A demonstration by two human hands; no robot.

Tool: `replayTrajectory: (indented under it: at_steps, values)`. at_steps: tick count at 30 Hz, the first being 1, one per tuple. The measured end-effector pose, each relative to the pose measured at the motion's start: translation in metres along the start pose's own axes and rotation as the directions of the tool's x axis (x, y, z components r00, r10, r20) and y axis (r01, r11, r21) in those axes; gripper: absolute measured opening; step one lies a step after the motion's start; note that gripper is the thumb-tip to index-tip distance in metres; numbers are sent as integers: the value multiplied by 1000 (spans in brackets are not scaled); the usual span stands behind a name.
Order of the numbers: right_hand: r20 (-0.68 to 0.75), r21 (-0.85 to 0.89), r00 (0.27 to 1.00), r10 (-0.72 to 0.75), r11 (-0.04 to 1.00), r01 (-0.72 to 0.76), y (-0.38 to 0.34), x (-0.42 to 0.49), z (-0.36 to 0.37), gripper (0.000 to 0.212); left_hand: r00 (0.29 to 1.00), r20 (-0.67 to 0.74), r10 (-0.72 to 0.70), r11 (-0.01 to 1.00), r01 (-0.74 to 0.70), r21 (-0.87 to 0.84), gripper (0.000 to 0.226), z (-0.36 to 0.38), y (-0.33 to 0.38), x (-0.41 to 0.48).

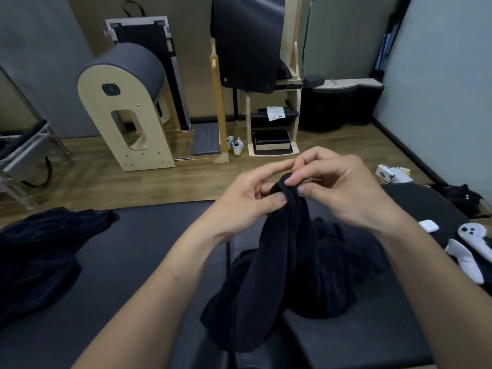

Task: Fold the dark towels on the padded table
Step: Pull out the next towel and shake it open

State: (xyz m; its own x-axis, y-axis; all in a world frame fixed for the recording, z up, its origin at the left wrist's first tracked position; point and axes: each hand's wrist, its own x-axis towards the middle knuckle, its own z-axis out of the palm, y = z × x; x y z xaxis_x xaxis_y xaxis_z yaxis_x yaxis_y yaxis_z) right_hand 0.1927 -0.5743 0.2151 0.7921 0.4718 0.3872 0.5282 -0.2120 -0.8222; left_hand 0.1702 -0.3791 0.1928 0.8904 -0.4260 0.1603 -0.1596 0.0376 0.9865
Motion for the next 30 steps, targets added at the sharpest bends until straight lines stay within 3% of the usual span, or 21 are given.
replayTrajectory:
  at_steps: [3, 5, 9, 14, 17, 20, 22, 25, 27, 30]
  values:
    - [-29, -191, 999, -29, 981, 23, -3, 0, 1, 32, 999, -33, 8, 975, -1, 223, 34, -5, 11, 2]
    - [-107, -220, 992, -61, 975, 36, -4, -5, 11, 28, 994, -93, 65, 937, -29, 348, 19, -9, 14, 5]
    - [-265, -111, 964, -33, 994, 3, -1, -16, 31, 17, 992, -124, 24, 949, 17, 316, 11, -5, 15, 2]
    - [-231, -96, 971, -55, 995, 33, 7, -20, 33, 22, 991, -24, -131, 952, 132, 276, 12, -12, 13, -5]
    - [-184, -182, 973, -140, 977, 106, 4, -20, 29, 20, 984, 14, -179, 924, 163, 345, 13, -7, 17, -5]
    - [-258, -399, 938, -232, 910, 116, 3, -20, 35, 18, 991, -47, -125, 910, 134, 392, 21, 1, 20, -1]
    - [-366, -463, 906, -210, 886, 18, 7, -25, 44, 18, 991, -114, -63, 917, 103, 386, 20, 2, 18, 1]
    - [-545, -367, 835, -72, 916, -161, 16, -30, 58, 25, 991, -129, -21, 924, 68, 375, 15, 4, 21, -1]
    - [-584, -322, 808, 81, 890, -323, 28, -27, 62, 30, 995, -97, 10, 932, 26, 361, 14, 9, 28, -3]
    - [-561, -325, 757, 334, 753, -573, 57, -23, 59, 26, 984, -116, 136, 936, -89, 341, 16, 14, 45, -2]
